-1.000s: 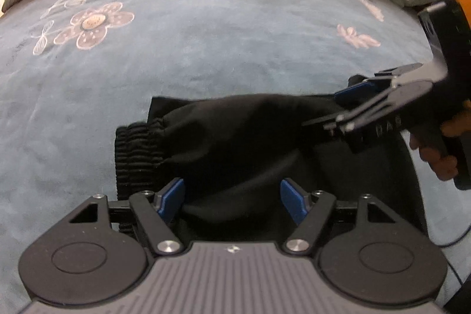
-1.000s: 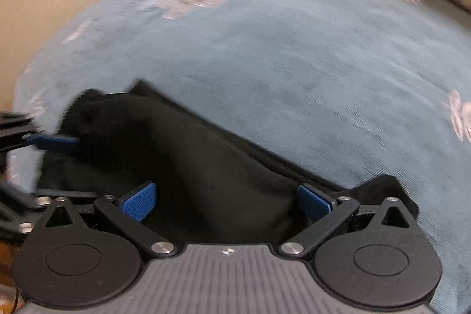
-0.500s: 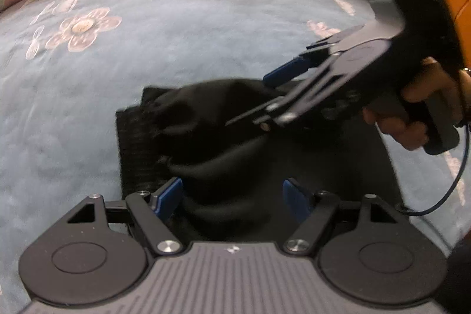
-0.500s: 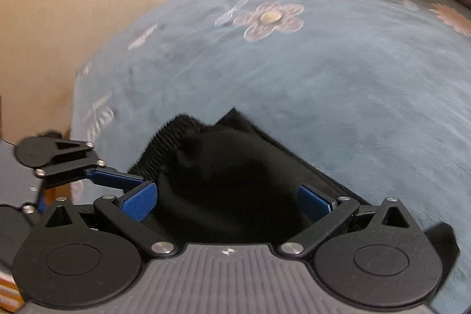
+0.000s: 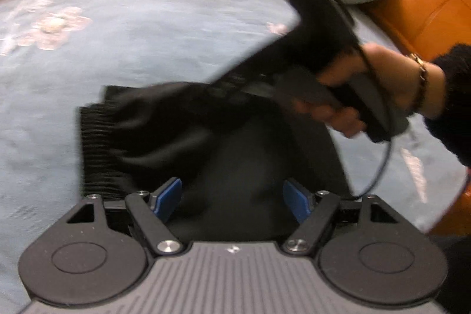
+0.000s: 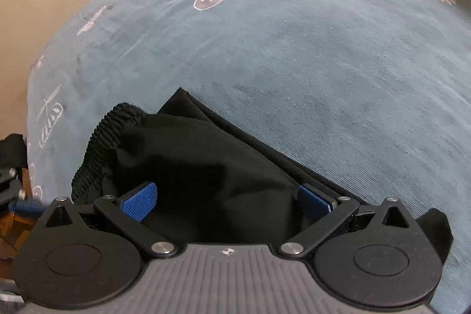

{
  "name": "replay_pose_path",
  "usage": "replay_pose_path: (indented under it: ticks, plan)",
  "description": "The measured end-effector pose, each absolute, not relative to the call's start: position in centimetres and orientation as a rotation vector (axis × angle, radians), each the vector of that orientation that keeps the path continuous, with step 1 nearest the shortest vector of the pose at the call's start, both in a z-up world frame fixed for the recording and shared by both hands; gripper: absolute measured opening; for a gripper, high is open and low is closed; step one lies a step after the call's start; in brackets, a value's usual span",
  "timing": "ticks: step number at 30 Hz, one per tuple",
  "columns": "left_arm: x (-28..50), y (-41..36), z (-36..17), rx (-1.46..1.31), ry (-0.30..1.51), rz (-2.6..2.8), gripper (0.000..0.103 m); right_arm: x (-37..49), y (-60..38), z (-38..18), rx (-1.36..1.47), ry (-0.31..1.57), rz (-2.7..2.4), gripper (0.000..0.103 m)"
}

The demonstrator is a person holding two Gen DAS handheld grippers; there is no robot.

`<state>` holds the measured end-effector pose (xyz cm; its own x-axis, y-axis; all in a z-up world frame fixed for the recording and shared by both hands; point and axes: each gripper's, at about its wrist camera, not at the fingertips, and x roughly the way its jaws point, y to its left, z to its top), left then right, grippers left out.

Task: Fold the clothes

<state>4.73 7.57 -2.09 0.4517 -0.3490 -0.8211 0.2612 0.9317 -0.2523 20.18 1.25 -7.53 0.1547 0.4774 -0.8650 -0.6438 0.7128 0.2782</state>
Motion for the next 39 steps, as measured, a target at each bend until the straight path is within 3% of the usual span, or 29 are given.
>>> replay_pose_path:
  ticks: [13,29,32,39]
  plan:
    - [3.2,6.3,-5.1,-0.121,1.163,-0.395,0.076,19.3,0.9,-7.2,-0.169,1.175,0.782,0.103]
    - [6.7,11.9,2.8,-0.184,0.896,-0.352,0.077,19.2,-0.9,-4.7,-0.176,1.15,0.744,0.103]
    - [8.3,13.0,3.1,-0.262,0.861,-0.324,0.086,19.2,-1.5,-4.4,-0.189,1.149,0.73,0.103]
    - [12.9,13.4,-1.6,-0.397,0.975,-0.251,0.087,18.5,-3.1,-4.5,-0.202,1.177,0.705,0.103]
